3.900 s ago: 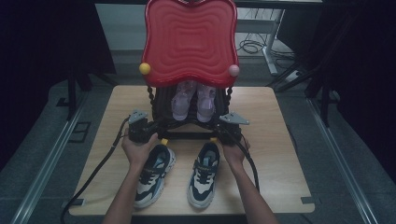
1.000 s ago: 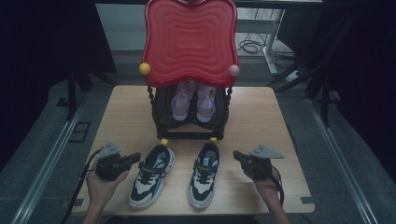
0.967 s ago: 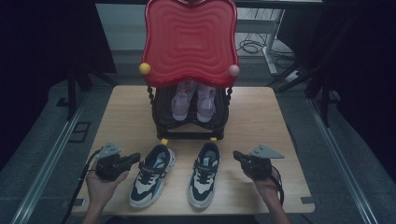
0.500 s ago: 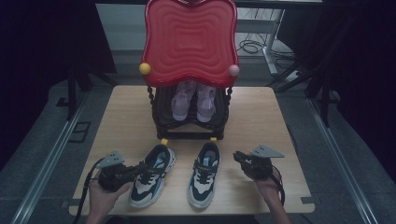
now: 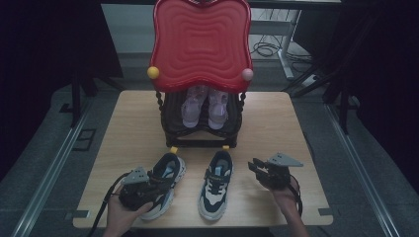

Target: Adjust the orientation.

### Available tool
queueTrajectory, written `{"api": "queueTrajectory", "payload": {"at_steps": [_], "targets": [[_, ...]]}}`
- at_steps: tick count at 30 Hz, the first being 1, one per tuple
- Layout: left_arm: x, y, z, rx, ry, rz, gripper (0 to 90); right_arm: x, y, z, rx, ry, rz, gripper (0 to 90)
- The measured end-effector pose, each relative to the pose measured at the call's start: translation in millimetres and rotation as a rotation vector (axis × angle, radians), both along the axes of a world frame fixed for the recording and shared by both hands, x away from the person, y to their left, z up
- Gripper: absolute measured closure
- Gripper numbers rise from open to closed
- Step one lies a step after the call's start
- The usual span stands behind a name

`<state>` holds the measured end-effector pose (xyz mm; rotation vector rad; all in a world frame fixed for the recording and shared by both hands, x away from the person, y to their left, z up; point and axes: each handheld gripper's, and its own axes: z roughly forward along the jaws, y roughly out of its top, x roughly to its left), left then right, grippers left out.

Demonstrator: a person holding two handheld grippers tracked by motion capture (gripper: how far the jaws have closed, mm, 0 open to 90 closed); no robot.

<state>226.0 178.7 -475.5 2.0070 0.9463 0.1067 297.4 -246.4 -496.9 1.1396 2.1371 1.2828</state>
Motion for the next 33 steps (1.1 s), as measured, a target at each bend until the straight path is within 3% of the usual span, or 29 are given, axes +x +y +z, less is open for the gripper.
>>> {"api": "queueTrajectory", "payload": {"at_steps": [12,21,24,33], "targets": [[-15.5,-7.0,-16.6,0.051,0.031,0.024,87.3,1.1,-0.5,-0.9,0.002,0.002,-0.001,68.8],[-20.6,-10.8,-22.0,0.076,0.041,0.024,87.5,1.6,-0.1,-1.8,0.0,0.006,0.0,68.8],[-21.2,-15.0,-28.2,0.109,0.053,0.023,87.5,2.0,0.2,-2.2,0.0,0.007,-0.001,68.8],[-22.9,-16.0,-34.2,0.141,0.069,0.027,87.6,2.3,0.2,-2.9,-0.003,0.007,-0.002,68.8]]}}
